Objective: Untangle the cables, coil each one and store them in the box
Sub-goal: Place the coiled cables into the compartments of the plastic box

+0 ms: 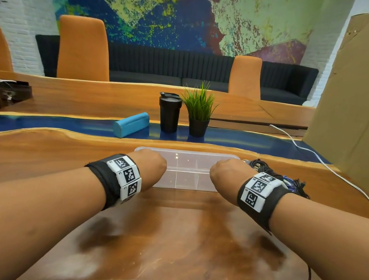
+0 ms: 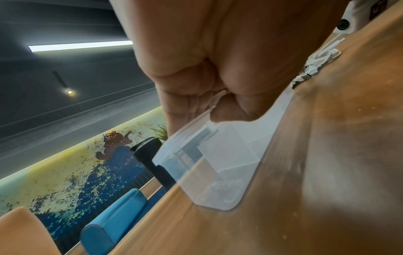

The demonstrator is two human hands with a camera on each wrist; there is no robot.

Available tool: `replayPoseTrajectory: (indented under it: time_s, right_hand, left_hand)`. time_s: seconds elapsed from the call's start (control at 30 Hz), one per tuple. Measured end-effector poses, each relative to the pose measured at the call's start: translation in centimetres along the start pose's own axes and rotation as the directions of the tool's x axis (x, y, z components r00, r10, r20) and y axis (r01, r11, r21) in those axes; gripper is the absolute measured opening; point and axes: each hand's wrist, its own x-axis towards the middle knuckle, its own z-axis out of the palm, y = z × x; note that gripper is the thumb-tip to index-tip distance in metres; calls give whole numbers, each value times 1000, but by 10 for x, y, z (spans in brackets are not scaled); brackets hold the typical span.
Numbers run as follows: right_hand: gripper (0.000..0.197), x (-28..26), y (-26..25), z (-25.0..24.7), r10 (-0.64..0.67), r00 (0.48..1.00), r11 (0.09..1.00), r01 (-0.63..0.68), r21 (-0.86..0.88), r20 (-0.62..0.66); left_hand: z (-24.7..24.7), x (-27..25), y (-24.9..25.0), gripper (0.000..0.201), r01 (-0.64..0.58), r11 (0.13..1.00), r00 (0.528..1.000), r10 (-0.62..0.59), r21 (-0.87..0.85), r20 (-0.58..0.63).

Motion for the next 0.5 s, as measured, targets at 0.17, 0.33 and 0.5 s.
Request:
replayPoseTrajectory:
  time_s: [0.17, 0.33, 0.5]
  right_hand:
    - [24, -17, 14, 3, -45, 988, 999, 47, 12, -148]
    - [30, -33, 50, 3, 73, 867, 904, 151, 400, -493]
    - [23, -39, 50, 2, -107, 789, 945, 269, 184, -606]
  left_hand:
    - [0, -2, -16, 15, 2, 998, 999, -5, -62, -49]
    - [-11, -6, -48, 11, -46, 980, 987, 14, -194, -163]
    - [-22, 7, -89, 15, -186, 781, 950, -13, -596, -313]
